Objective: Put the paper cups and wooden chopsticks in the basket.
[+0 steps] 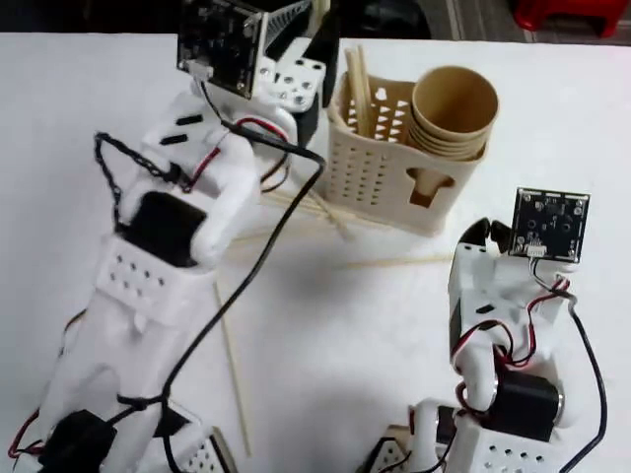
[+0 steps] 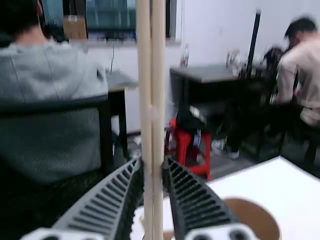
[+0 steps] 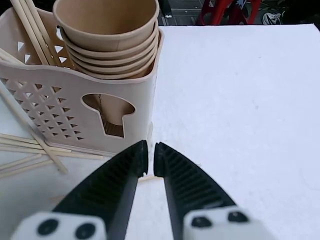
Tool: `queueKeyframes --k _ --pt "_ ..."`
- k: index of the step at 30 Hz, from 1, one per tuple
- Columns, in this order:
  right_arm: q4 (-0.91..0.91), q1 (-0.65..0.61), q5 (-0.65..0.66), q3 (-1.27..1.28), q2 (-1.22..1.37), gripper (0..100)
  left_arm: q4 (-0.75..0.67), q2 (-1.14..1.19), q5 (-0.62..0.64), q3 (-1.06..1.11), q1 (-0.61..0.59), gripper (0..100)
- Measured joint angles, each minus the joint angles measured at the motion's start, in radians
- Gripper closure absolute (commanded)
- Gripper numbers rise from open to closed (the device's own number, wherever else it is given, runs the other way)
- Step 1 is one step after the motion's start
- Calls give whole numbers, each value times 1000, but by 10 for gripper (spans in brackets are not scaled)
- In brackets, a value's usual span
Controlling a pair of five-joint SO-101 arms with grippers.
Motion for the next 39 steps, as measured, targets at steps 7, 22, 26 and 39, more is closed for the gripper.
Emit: queueKeyframes --k 7,22,26,39 --pt "0 0 0 0 -3 963 -353 35 12 170 52 977" --pt "0 0 0 0 -9 962 -201 356 15 25 31 862" --pt "0 0 0 0 -9 961 26 356 15 -109 -11 866" --pt "-28 0 0 17 -15 961 804 374 -402 -430 -229 864"
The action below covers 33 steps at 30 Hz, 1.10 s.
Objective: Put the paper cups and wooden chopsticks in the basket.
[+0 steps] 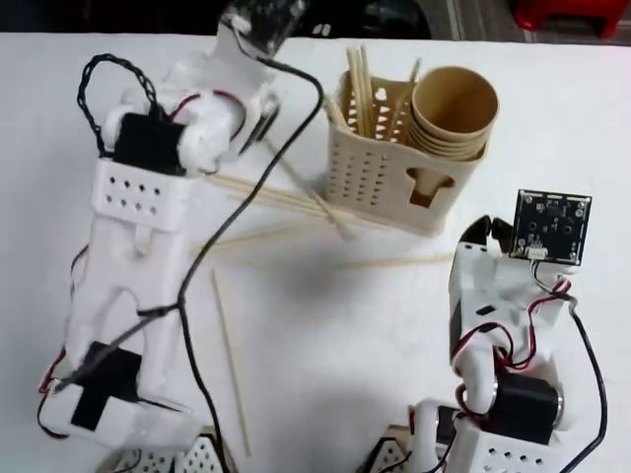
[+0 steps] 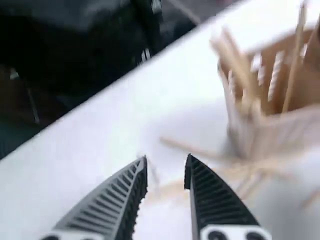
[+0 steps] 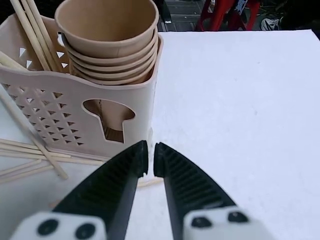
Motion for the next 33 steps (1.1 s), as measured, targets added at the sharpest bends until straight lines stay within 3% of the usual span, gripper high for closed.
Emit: queueKeyframes --k 8,18,24,33 --pt "-63 0 0 54 6 960 64 161 -264 204 -32 771" --pt "-64 2 0 54 6 960 -63 497 -307 235 -34 771" --pt "-64 2 0 54 6 960 -64 634 -374 91 -37 799" --pt "-64 2 0 54 6 960 89 746 -388 -135 -44 849"
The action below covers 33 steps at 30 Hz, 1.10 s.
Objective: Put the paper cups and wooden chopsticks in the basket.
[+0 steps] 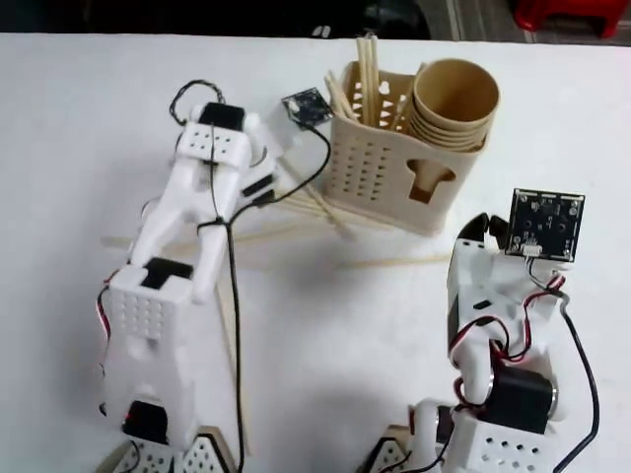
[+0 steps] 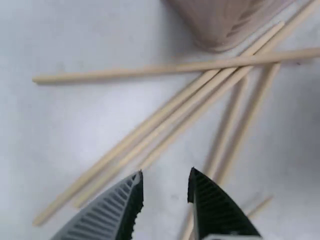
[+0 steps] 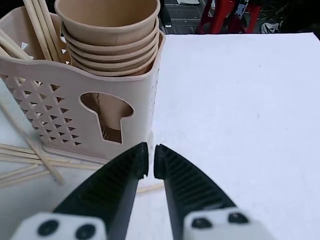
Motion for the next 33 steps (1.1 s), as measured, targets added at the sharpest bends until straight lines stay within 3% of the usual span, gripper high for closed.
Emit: queueKeyframes --k 21,33 --pt "0 0 0 0 0 960 215 -115 44 11 -48 849" --pt "0 0 0 0 0 960 -68 -117 44 394 -48 845"
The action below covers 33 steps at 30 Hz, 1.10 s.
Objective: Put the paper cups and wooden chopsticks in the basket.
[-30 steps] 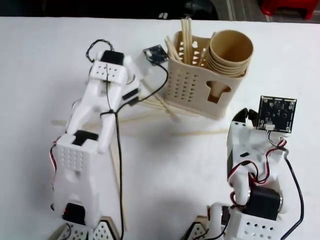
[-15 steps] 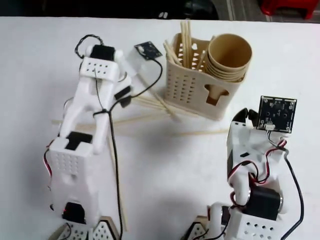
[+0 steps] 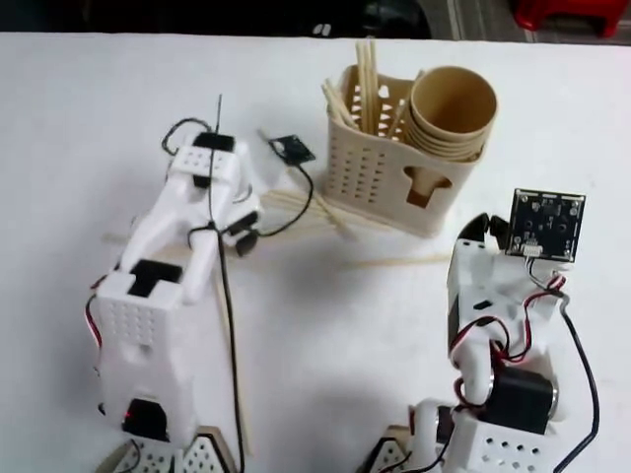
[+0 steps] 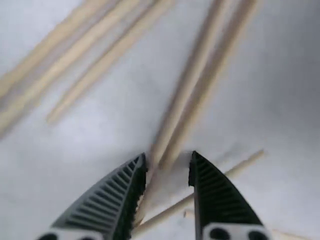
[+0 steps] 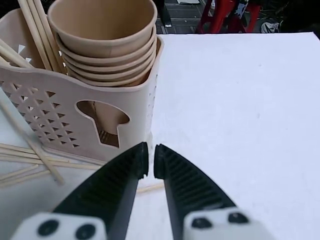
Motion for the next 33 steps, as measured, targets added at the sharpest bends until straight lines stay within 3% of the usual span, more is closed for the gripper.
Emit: queueKeyframes --k 6,11,19,24,27,33 --pt "0 0 0 0 0 960 -64 -20 3 55 9 854" --pt "0 0 0 0 0 960 -80 -20 3 63 17 976" --pt "0 0 0 12 0 960 -26 -9 3 51 31 978" --pt "0 0 0 12 0 960 29 -9 0 46 -34 978" --pt "0 0 0 12 0 960 75 -28 -66 63 -84 978" --pt "0 0 0 12 0 960 110 -203 -104 173 -157 978"
